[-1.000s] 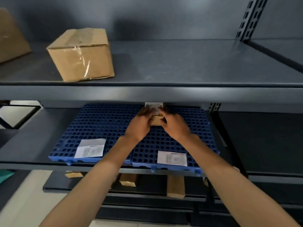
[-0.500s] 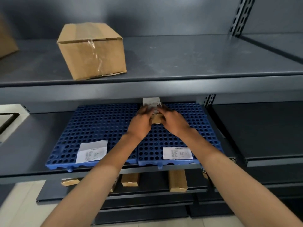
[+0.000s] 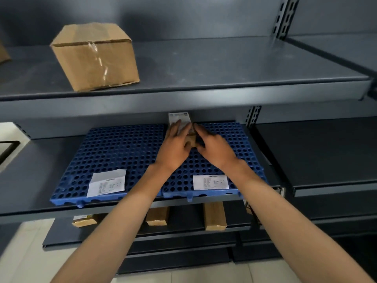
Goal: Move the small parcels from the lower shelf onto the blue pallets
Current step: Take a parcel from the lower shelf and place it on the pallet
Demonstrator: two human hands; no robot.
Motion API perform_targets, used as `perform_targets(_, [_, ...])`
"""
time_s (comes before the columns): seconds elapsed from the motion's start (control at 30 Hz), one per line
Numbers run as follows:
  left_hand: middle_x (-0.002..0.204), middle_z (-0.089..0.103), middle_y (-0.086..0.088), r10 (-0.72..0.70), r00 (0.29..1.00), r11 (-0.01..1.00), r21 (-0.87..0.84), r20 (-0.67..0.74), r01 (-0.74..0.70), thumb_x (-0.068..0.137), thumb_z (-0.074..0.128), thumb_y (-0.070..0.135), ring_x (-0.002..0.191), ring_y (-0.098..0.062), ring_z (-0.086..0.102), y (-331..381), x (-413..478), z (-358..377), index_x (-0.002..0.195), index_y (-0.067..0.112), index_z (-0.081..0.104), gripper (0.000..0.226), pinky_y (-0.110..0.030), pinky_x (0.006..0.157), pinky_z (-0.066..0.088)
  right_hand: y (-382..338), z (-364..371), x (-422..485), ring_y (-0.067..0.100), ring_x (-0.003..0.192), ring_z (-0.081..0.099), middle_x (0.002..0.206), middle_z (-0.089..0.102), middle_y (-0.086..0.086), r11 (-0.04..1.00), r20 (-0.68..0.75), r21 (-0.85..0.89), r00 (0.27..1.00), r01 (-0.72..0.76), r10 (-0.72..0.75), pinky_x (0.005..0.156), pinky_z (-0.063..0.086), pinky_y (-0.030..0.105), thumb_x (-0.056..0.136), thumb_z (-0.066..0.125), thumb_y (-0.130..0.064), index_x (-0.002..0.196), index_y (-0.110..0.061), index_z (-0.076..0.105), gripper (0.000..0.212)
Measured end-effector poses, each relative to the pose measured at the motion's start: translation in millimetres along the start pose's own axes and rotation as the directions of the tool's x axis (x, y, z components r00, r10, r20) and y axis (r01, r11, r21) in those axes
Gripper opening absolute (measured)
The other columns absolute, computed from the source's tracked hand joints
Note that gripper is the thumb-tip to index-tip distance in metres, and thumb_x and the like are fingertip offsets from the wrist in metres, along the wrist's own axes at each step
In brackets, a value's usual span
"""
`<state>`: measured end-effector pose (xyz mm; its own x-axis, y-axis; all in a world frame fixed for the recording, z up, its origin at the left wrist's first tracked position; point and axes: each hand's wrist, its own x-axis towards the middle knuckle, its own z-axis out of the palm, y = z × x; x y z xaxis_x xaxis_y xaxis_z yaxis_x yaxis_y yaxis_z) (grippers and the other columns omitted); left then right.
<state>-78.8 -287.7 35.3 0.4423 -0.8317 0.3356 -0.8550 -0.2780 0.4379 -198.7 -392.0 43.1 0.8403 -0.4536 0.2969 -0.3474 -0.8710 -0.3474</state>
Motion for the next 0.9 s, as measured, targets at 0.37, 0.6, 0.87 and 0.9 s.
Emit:
perform_targets(0.37, [0.146,0.043,-0.007,0.130,0.986,0.967,-0.206,-0.103,-0.149,0.094,0.052,0.011,0.137,-0.022,0.035,184.1,-34.5,61.5,0.140,0.015,0.047,0.046,-0.027,0.112,0.027,84.6,-95.1,-135.4,0.031,0.119,0.059,0.149,0.046,0.008,0.997,-0.120,0.054,0.991,-0.053,0.059,0.084,0.053,0.046,0.092,0.055,-0.012,0.145,-0.013,0.039,0.056])
perform_targets(0.6, [0.141,0.049,0.001,0.168,0.985,0.934,-0.315,-0.023,-0.167,0.096,0.047,0.013,0.131,-0.012,0.043,252.6,-96.6,159.0,0.137,0.020,0.049,0.042,-0.023,0.110,0.034,153.0,-81.7,-255.3,0.028,0.101,0.066,0.124,0.064,0.005,0.986,-0.154,0.076,0.975,-0.151,0.162,0.071,0.056,0.043,0.087,0.060,-0.011,0.130,-0.012,0.053,0.043])
perform_targets(0.87, [0.144,0.047,-0.005,0.145,0.920,0.982,-0.170,0.364,-0.087,0.091,0.063,0.022,0.130,-0.023,0.044,217.3,-158.1,314.2,0.141,0.020,0.043,0.054,-0.045,0.106,0.043,245.2,24.7,-346.7,0.022,0.111,0.065,0.140,0.055,-0.007,0.916,0.133,-0.006,0.907,-0.402,0.399,0.076,0.059,0.042,0.090,0.058,-0.024,0.134,-0.029,0.050,0.045])
perform_targets(0.9, [0.147,0.042,-0.005,0.116,0.904,0.990,-0.118,0.411,-0.074,0.091,0.062,0.028,0.133,-0.023,0.041,208.1,-156.8,328.6,0.144,0.023,0.037,0.059,-0.046,0.108,0.041,257.9,36.0,-347.5,0.023,0.108,0.066,0.139,0.056,-0.005,0.910,0.146,-0.020,0.900,-0.414,0.412,0.076,0.059,0.043,0.090,0.059,-0.023,0.136,-0.028,0.048,0.048])
